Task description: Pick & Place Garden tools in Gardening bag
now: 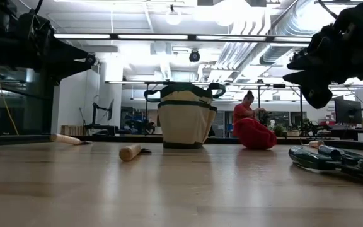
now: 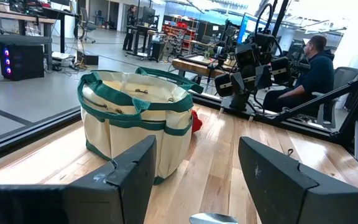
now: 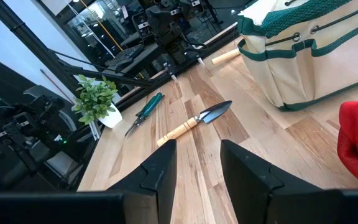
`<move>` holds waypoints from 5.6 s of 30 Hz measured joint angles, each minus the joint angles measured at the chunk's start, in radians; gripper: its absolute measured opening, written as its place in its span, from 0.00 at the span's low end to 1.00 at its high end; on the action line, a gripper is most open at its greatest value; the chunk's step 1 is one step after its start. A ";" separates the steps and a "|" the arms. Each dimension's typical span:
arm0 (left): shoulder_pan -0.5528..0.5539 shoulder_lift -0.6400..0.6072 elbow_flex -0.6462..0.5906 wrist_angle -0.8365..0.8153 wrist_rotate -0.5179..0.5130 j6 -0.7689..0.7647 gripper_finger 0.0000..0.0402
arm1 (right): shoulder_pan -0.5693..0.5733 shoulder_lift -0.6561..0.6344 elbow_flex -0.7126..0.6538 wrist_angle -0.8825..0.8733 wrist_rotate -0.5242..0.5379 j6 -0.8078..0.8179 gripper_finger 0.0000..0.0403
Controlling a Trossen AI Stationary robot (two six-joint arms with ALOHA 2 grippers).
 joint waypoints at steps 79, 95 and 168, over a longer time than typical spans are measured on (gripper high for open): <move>0.000 0.000 0.000 0.000 0.000 0.000 0.56 | -0.252 0.421 0.637 -1.023 0.067 0.617 0.29; 0.000 0.000 0.000 0.000 0.000 0.000 0.56 | -0.084 0.443 0.637 -0.999 0.064 0.507 0.29; 0.000 0.000 0.000 0.000 0.000 0.000 0.56 | 0.607 1.111 0.802 -0.579 0.058 1.294 0.29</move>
